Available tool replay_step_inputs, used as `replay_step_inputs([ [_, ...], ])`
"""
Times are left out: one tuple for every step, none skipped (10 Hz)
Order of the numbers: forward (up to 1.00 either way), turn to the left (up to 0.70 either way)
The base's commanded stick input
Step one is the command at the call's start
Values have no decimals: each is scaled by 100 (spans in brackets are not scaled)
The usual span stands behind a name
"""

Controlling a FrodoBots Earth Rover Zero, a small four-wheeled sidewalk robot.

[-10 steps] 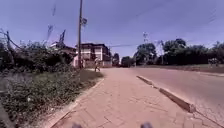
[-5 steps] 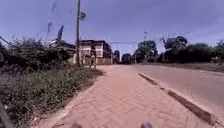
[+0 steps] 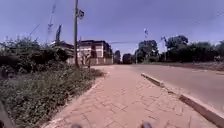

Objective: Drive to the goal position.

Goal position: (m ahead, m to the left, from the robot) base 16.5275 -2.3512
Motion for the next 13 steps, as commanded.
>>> replay_step_inputs([
  [85,0],
  [85,0],
  [85,0],
  [85,0],
  [85,0],
  [85,0],
  [85,0],
  [85,0],
  [85,0],
  [85,0],
  [85,0],
  [85,0],
  [85,-21],
])
